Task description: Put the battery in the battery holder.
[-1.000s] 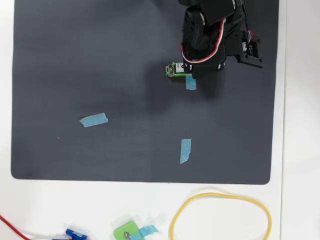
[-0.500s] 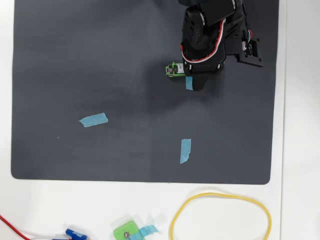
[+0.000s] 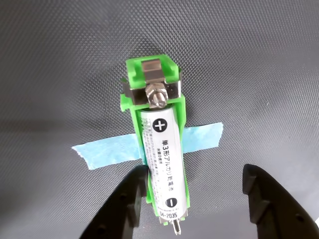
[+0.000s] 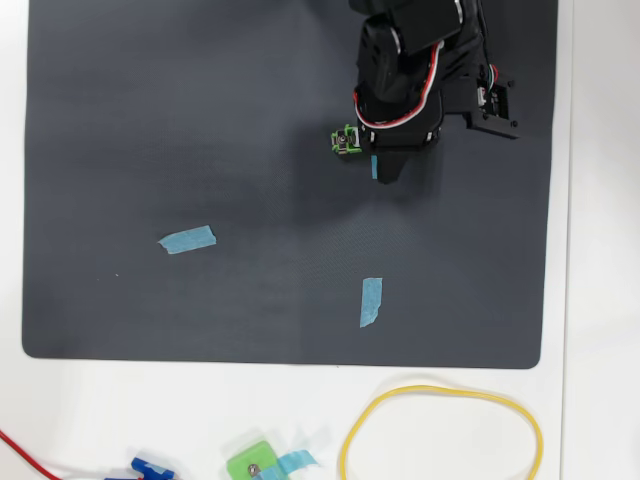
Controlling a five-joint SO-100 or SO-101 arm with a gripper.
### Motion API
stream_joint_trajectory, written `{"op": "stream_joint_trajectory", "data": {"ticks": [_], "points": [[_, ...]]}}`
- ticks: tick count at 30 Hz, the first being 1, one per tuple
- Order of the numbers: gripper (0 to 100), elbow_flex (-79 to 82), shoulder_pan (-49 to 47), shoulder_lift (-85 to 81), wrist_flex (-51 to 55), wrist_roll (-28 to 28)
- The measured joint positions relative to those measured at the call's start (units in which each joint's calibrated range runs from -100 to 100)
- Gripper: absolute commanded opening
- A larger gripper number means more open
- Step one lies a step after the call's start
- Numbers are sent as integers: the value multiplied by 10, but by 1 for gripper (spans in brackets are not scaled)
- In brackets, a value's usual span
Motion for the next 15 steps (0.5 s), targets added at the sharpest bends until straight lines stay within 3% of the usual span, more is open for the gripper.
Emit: {"op": "stream_joint_trajectory", "data": {"ticks": [3,15], "points": [[0,0,26,0,0,0],[1,0,33,0,1,1]]}}
